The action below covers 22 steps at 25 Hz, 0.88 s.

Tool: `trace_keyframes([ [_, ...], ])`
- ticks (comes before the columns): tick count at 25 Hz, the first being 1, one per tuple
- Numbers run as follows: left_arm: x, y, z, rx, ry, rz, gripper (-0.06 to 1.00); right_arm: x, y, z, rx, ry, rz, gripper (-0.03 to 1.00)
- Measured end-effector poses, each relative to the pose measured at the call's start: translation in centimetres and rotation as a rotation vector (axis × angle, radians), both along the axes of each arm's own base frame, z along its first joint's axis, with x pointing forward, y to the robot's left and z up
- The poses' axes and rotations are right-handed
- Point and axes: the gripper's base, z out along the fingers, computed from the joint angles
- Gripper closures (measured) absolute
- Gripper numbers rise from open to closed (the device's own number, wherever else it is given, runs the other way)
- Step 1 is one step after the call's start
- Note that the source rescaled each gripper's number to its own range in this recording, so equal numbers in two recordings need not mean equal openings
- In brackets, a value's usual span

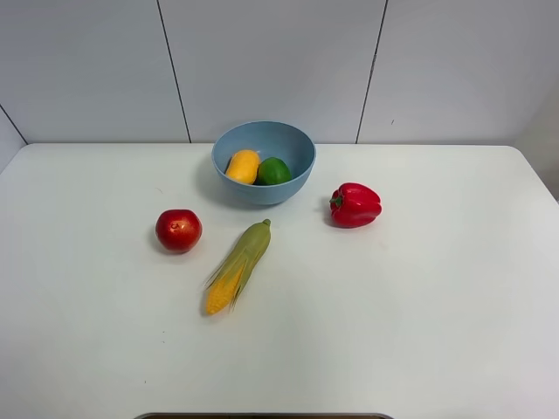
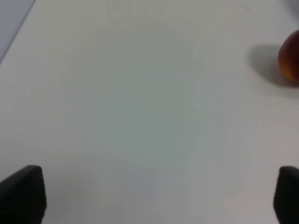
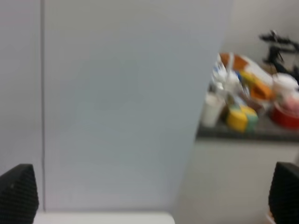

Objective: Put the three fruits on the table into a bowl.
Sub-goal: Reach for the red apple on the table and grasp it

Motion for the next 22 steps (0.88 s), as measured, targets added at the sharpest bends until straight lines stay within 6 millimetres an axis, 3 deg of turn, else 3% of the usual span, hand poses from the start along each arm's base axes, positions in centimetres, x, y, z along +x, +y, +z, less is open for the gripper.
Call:
trace_keyframes([
  [2,0.0,0.0,0.0,0.0,0.0,0.0,-0.05,-0.2,0.1,-0.9,-0.001,0.02,-0.014,-0.03],
  [8,0.0,0.0,0.0,0.0,0.0,0.0,-0.05,0.7,0.8,-8.0,0.025,0.198,-0.08,-0.03],
  [15,0.0,0.0,0.0,0.0,0.0,0.0,-0.05,0.6,1.4,-15.2,0.119,0.29,-0.074,-0.03],
  [22,0.0,0.0,0.0,0.0,0.0,0.0,-0.05,0.0,1.5,-20.6,0.165,0.345,-0.073,-0.03],
])
